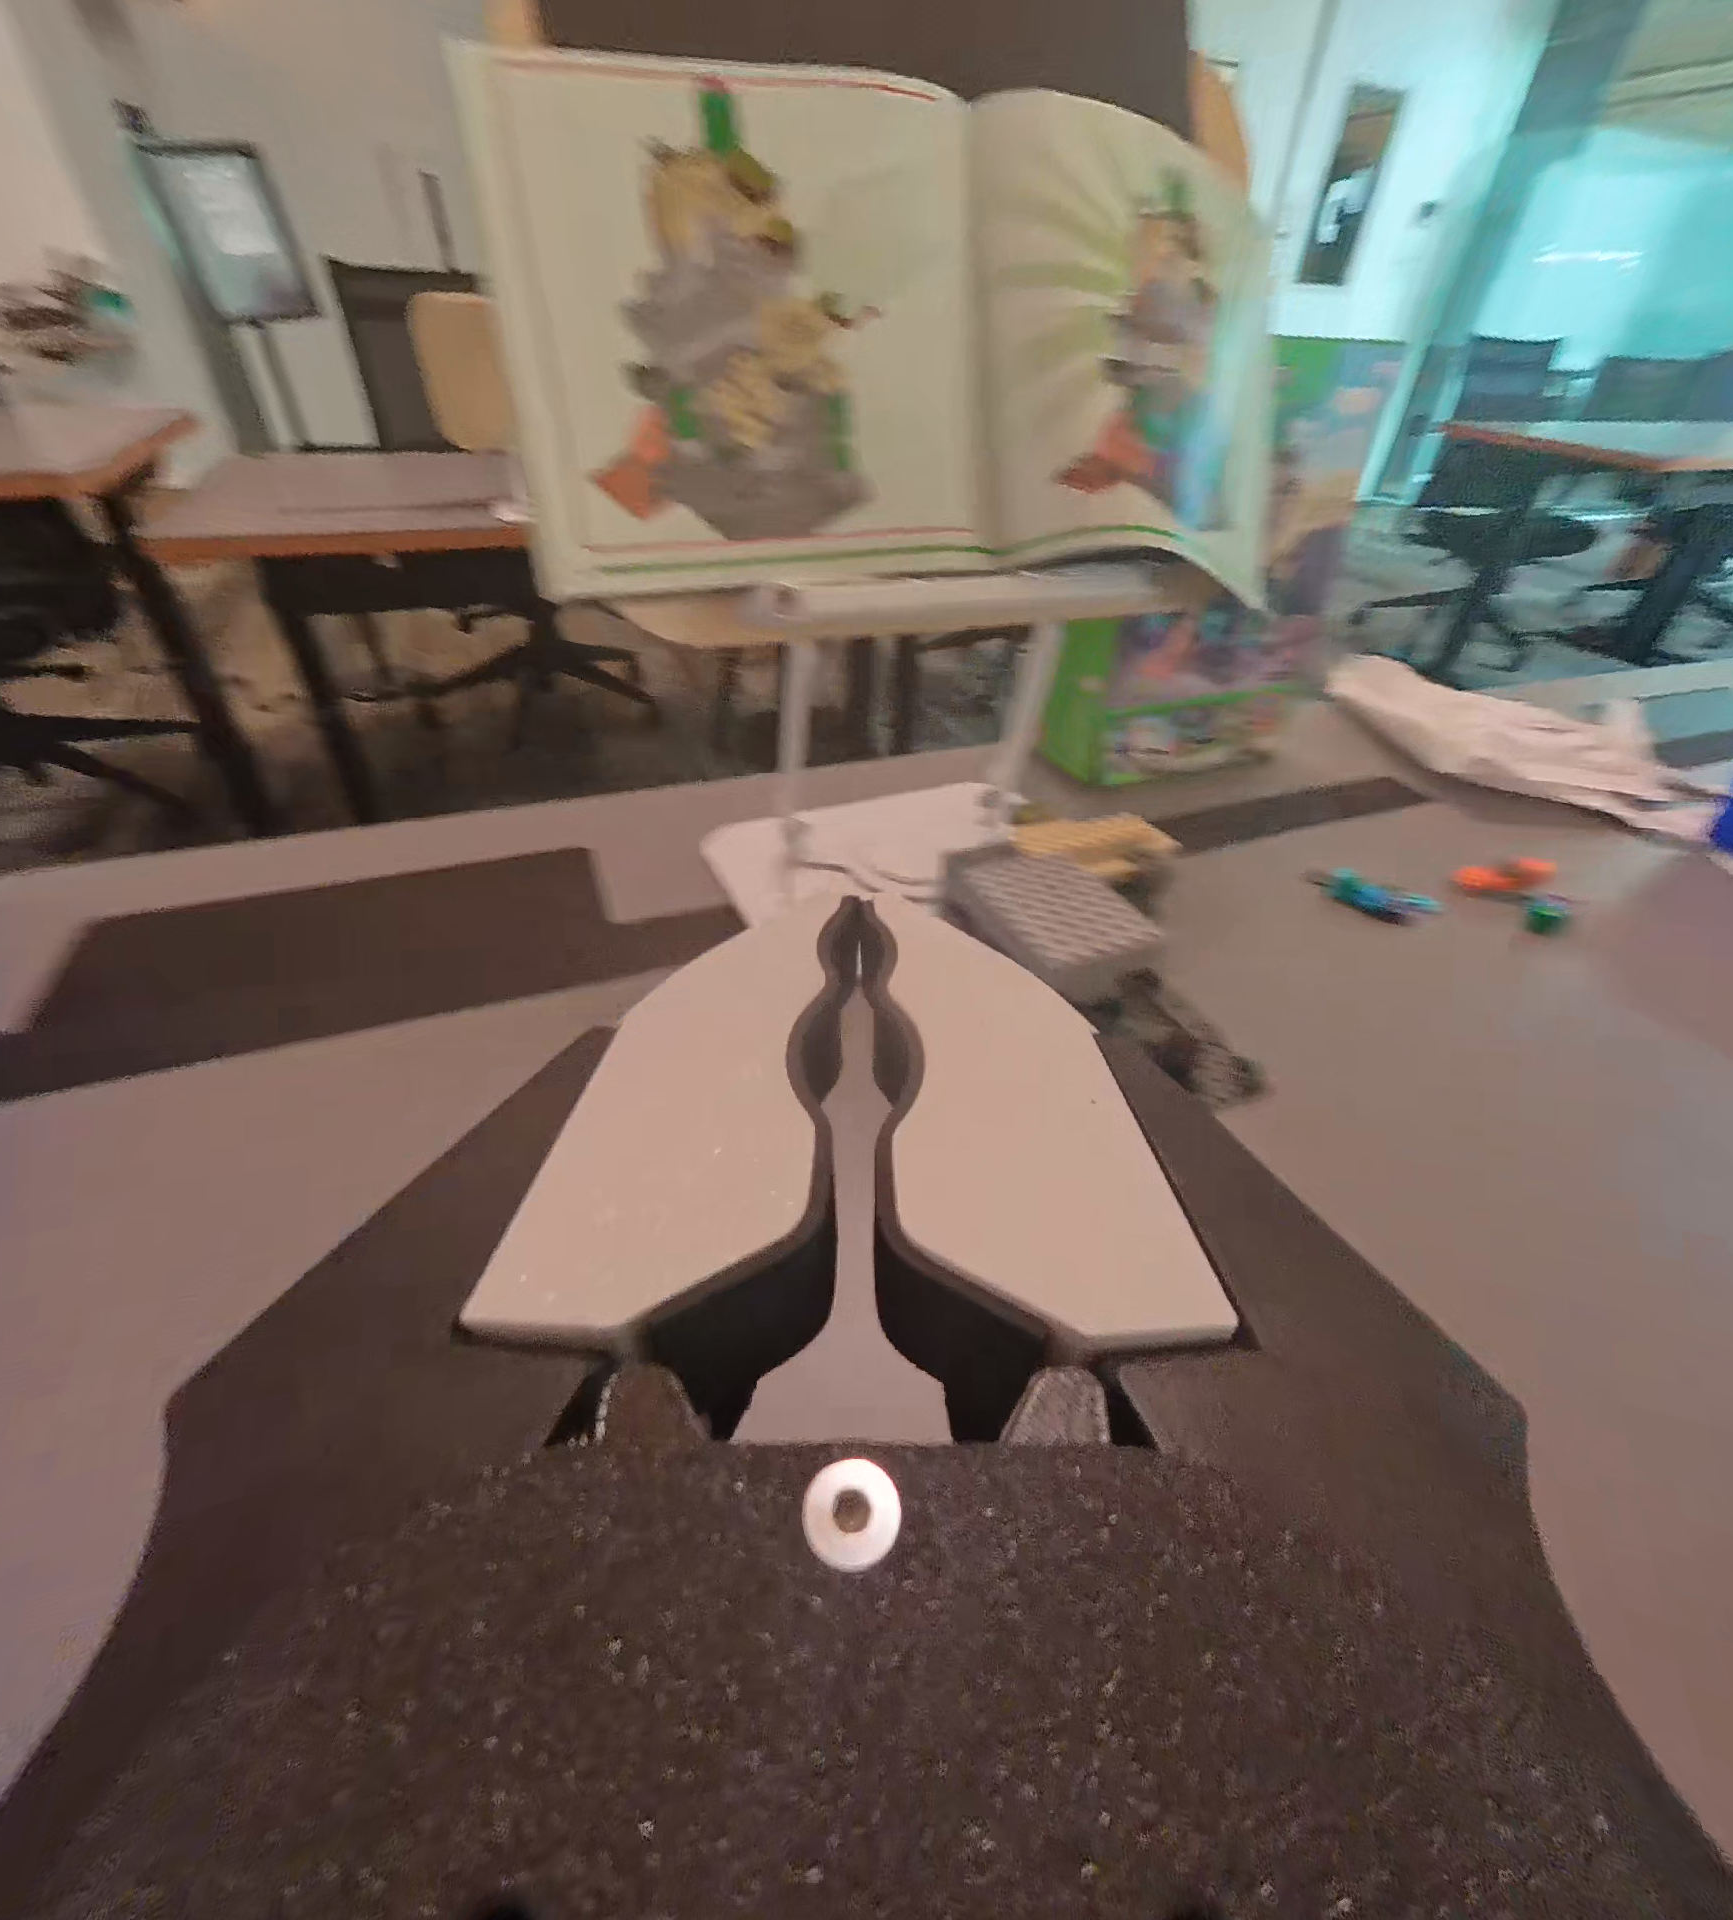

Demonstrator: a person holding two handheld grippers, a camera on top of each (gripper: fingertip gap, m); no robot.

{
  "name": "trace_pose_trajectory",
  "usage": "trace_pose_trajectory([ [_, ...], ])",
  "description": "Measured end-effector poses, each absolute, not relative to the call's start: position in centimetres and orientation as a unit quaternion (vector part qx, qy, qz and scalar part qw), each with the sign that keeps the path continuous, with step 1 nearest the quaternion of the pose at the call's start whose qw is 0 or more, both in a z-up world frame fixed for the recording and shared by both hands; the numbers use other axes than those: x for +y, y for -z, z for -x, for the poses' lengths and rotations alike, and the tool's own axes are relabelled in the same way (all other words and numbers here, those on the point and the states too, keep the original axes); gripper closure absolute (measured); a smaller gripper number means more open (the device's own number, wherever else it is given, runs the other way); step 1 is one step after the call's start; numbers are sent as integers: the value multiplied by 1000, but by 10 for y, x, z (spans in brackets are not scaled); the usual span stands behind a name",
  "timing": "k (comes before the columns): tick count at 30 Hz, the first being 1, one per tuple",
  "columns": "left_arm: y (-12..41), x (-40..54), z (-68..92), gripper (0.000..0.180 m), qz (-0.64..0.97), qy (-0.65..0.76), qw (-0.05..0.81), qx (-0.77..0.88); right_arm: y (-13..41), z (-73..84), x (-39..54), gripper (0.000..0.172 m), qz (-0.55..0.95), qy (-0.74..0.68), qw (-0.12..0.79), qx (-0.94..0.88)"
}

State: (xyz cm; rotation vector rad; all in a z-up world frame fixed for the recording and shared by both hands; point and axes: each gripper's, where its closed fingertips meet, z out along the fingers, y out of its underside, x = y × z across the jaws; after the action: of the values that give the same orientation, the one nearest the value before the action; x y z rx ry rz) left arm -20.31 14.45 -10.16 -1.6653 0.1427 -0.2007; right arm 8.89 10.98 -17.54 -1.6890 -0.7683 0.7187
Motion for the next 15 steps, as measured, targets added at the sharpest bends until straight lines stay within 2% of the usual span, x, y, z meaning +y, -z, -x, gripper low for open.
trace_pose_trajectory([
  [6,135,117,122,180,735,145,652,117,187,-99,122,167,729,-270,547,-310],
  [15,188,125,117,180,742,50,640,194,210,-131,154,142,776,-211,535,-260],
])
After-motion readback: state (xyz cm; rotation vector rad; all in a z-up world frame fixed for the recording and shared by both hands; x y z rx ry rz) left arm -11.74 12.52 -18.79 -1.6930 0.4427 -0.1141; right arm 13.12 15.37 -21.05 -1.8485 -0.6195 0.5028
